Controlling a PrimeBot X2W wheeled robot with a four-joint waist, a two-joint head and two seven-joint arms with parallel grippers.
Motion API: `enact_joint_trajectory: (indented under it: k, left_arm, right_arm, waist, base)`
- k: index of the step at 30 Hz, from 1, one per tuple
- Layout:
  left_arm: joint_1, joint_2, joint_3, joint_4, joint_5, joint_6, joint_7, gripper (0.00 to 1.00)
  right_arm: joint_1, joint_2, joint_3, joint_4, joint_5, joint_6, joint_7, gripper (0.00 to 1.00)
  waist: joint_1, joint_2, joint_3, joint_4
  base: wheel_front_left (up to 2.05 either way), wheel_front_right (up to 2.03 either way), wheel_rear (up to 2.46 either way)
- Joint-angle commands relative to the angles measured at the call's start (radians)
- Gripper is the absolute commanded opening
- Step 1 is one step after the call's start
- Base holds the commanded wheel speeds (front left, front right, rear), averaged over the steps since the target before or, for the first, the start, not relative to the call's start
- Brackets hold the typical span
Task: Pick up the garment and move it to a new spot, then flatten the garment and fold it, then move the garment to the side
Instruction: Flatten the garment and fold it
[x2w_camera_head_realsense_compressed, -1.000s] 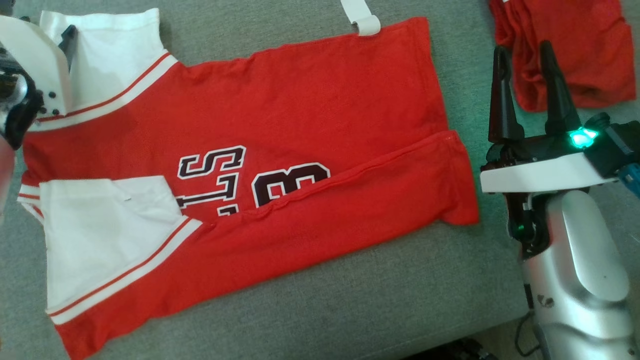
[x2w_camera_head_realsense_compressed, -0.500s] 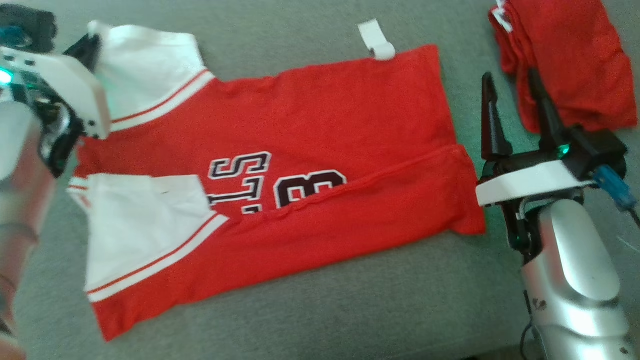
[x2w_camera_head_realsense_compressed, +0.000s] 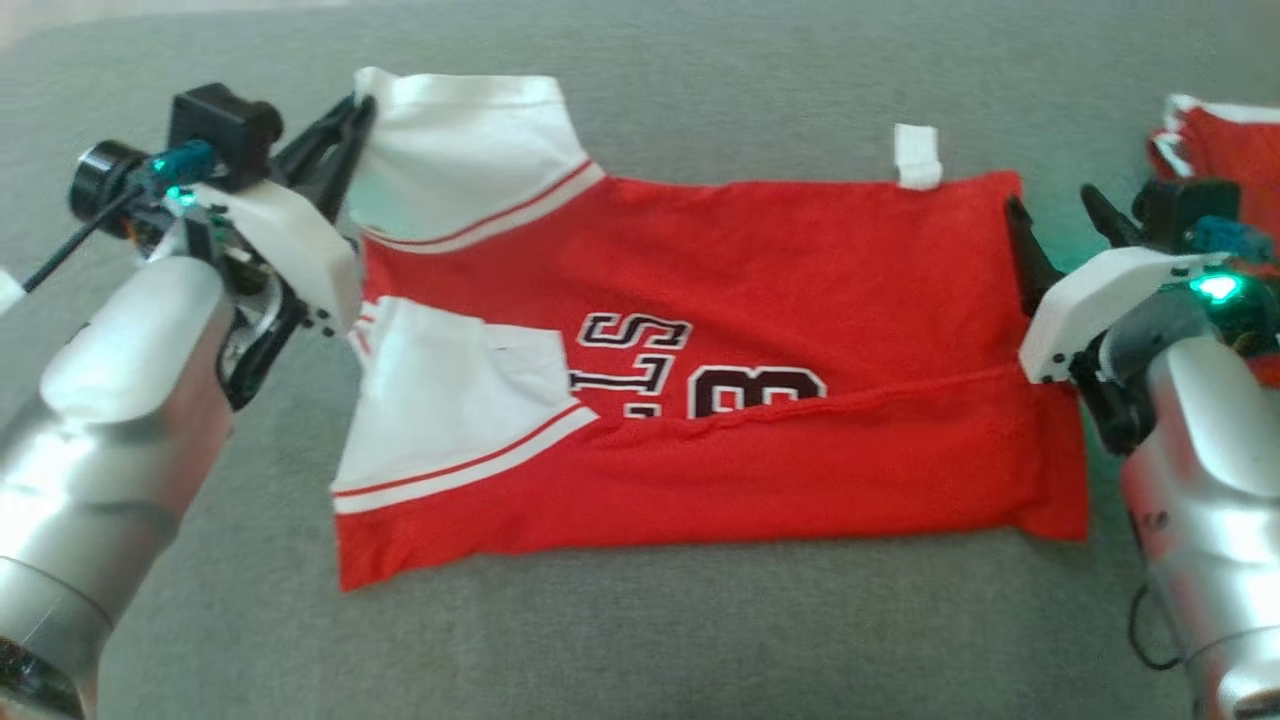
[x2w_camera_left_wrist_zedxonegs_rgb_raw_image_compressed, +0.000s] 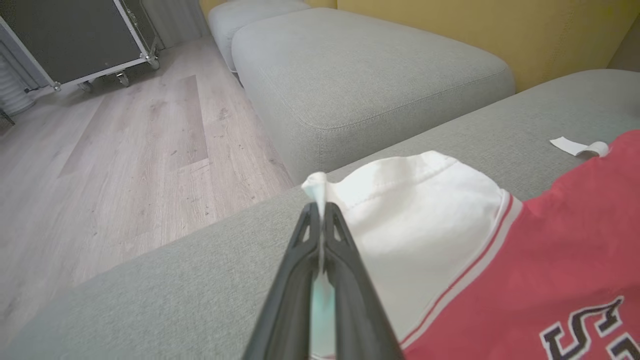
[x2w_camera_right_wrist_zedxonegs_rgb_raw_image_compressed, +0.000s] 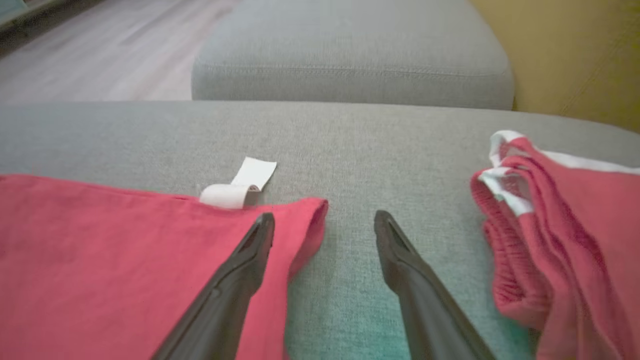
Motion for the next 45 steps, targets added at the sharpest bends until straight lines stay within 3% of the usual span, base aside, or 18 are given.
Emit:
enact_joint_trajectory:
  k: [1,12,20,21,22,23,38,45]
  left_arm:
    - [-0.041,0.033,0.023,-0.040,-0.002,0.002,-0.007,0.00]
    - [-0.062,0.010,-0.012,-0.121,0.014,0.004,0.007,0.00]
    - [-0.080,0.000,-0.015,-0.124,0.013,0.007,0.003,0.00]
    - [-0.081,-0.001,-0.016,-0.121,0.014,0.006,0.003,0.00]
    - [-0.082,-0.001,-0.018,-0.119,0.014,0.006,0.001,0.00]
    - [-0.083,-0.002,-0.018,-0.116,0.014,0.006,0.000,0.00]
    - [-0.146,0.031,0.008,0.036,0.012,0.020,-0.034,0.00]
    - [-0.254,0.015,0.018,0.151,0.067,0.052,-0.167,0.00]
  right_arm:
    - [-0.047,-0.021,0.029,0.012,0.009,0.003,0.012,1.00]
    - [-0.193,-0.068,0.120,0.245,0.018,0.003,0.032,1.00]
    - [-0.271,-0.051,0.208,0.352,-0.005,0.003,0.038,1.00]
    - [-0.277,-0.051,0.222,0.365,-0.011,0.003,0.043,0.61]
    - [-0.283,-0.051,0.233,0.377,-0.013,0.003,0.047,0.15]
    - [-0.288,-0.049,0.241,0.387,-0.011,0.003,0.049,0.00]
    - [-0.404,-0.039,0.222,0.389,0.120,0.003,-0.112,0.00]
    - [-0.472,-0.036,0.218,0.368,0.178,0.003,-0.217,0.00]
  waist:
    - [0.0002,0.0000,-0.001,0.032]
    - [0.0002,0.0000,0.040,0.062]
    - [0.0002,0.0000,0.064,0.067]
    - [0.0002,0.0000,0.065,0.067]
    - [0.0002,0.0000,0.066,0.067]
    - [0.0002,0.0000,0.066,0.067]
    - [0.0002,0.0000,0.082,0.006]
    - [0.0002,0.0000,0.107,-0.017]
  base:
    - [0.00,0.00,0.00]
    - [0.00,0.00,0.00]
    - [0.00,0.00,0.00]
    - [0.00,0.00,0.00]
    - [0.00,0.00,0.00]
    - [0.00,0.00,0.00]
    - [0.00,0.00,0.00]
    - [0.00,0.00,0.00]
